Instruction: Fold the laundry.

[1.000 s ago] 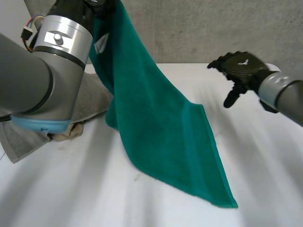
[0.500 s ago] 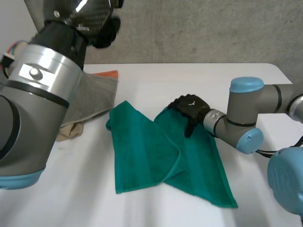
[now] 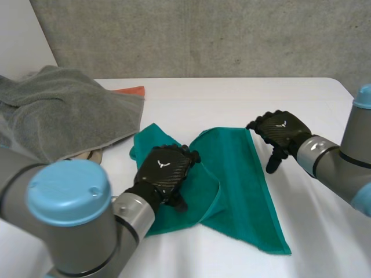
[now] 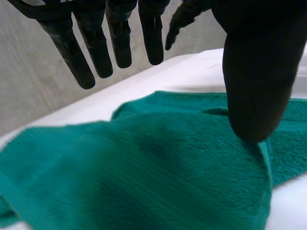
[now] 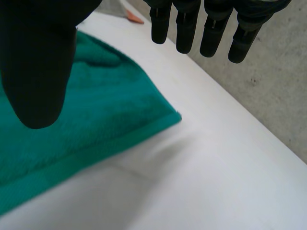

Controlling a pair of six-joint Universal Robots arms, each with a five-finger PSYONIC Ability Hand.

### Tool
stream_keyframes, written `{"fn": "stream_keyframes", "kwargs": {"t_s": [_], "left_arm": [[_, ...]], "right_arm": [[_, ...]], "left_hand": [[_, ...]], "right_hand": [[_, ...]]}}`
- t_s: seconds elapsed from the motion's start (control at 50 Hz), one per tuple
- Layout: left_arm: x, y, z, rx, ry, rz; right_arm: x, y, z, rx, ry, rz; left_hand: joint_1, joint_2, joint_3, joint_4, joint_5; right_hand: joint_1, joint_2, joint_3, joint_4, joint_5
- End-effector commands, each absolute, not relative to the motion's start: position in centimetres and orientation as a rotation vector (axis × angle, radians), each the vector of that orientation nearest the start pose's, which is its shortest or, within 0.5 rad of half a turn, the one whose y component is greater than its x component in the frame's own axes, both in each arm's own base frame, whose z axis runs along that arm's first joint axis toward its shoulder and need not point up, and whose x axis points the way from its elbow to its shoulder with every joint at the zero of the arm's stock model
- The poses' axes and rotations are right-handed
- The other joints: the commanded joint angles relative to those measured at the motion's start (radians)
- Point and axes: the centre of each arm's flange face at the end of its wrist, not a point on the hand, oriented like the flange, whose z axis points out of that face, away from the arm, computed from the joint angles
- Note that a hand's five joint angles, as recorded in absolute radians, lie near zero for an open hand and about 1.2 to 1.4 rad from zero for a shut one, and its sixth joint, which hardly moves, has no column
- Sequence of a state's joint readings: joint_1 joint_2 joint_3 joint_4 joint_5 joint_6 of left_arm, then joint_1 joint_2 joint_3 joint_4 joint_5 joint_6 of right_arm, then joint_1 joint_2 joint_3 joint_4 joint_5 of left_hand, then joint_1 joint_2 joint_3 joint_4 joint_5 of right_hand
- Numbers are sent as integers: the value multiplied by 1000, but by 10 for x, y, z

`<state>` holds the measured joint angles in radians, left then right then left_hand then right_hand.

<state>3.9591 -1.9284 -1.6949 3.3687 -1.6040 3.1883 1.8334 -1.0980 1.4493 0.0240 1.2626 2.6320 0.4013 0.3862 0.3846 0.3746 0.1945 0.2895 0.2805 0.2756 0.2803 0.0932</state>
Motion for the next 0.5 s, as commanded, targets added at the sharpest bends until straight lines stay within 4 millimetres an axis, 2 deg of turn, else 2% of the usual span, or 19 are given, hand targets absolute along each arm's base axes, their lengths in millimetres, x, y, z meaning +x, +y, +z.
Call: {"fn": "stream_keyframes", "kwargs": {"t_s": [0.02,0.1,0.28,0.5], "left_arm": [[-359,-163,154,1064,2762,-2064],[-371,-164,147,1061,2794,-2065],[-384,-162,133,1025,2831,-2039],[-378,-177,111,815,2741,-1992]], "right_arm": [[228,-297,181,-1212,2246,-1718],[222,-294,179,-1204,2248,-1740],[207,-292,171,-1173,2275,-1774],[203,-290,164,-1266,2283,-1789]], "left_hand": [[32,47,49,59,65],[47,62,64,74,79],[56,71,73,83,88],[106,121,122,132,138]], "right_hand": [[24,33,38,34,46],[24,33,38,34,46],[24,33,38,34,46],[30,39,44,40,52]]}}
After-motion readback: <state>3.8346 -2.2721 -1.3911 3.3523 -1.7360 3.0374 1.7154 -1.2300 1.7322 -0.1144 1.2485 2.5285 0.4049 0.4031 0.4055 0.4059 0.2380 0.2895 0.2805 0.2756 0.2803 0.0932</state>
